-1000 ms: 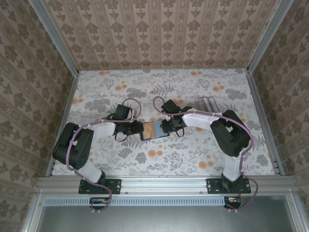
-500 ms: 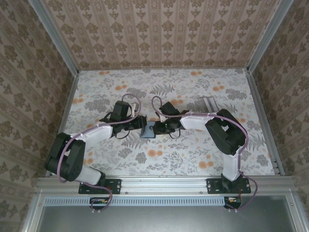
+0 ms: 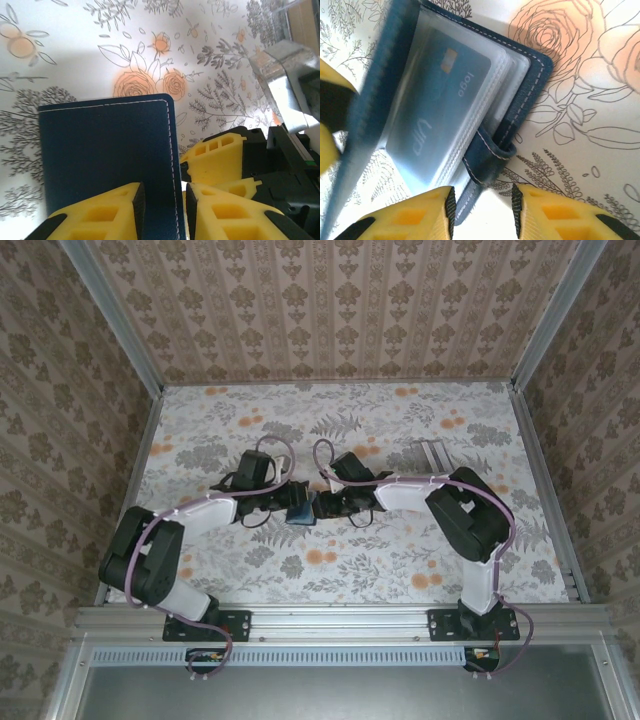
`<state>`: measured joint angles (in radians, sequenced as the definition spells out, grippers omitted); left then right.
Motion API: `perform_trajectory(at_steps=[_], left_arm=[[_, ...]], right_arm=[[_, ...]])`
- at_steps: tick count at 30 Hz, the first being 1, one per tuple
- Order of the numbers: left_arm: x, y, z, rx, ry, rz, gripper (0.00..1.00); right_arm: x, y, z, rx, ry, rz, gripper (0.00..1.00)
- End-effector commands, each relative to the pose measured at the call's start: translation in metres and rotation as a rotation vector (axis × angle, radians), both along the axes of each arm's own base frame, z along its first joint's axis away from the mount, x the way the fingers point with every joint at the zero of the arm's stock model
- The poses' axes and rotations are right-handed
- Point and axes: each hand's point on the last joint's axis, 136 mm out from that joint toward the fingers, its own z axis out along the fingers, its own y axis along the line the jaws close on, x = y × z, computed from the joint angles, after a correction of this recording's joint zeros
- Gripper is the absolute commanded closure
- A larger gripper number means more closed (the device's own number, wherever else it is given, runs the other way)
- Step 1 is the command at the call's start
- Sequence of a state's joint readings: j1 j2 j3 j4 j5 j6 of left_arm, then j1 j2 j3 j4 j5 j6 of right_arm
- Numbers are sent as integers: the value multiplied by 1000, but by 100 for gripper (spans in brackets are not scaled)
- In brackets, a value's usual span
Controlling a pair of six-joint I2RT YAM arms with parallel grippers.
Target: Put the credit cards into the card holder
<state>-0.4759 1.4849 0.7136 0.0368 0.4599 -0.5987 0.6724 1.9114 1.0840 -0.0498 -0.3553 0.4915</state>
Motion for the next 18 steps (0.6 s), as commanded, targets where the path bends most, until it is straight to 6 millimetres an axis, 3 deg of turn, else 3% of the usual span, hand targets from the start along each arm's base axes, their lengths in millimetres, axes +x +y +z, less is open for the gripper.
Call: perform_trajectory(at_steps=[1, 4, 7, 10, 14, 18], left_arm=[[3, 15, 20, -8, -43, 23, 68], [2, 27, 27, -4, -52, 40, 66], [-2, 35, 28, -2, -65, 41, 63], [-6, 40, 25, 13, -52, 35, 62], [-8, 39, 18, 5, -40, 33, 62], [-6, 36, 15, -9, -22, 30, 63]], right_arm=[[4, -7, 15, -20, -73, 22, 62], [7, -9, 24, -21, -113, 60, 61], [3, -6, 35, -32, -218, 209, 55], [8, -16, 32, -123, -302, 287, 52], [-7, -4, 24, -128, -448, 574, 50], [-3, -3, 8, -170, -483, 675, 49]])
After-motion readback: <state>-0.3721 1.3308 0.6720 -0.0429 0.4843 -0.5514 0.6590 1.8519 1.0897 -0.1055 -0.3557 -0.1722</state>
